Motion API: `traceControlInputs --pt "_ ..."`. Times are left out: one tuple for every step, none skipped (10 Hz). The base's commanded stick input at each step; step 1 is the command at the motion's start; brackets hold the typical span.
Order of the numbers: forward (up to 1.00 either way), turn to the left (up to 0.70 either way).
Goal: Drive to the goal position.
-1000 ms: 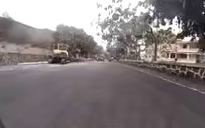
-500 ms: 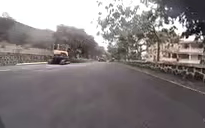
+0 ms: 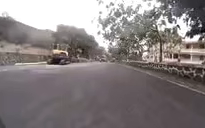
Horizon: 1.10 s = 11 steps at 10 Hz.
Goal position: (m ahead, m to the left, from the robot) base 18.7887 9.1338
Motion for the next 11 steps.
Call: traceControlInputs --pt "0.70 0.00" --pt "0.70 0.00" --pt "0.70 0.00" --pt "0.70 0.00" --pt "0.70 0.00" --pt "0.70 0.00" --pt "0.70 0.00" --pt "0.70 0.00" --pt "0.70 0.00" --pt "0.70 0.00" --pt "0.70 0.00"
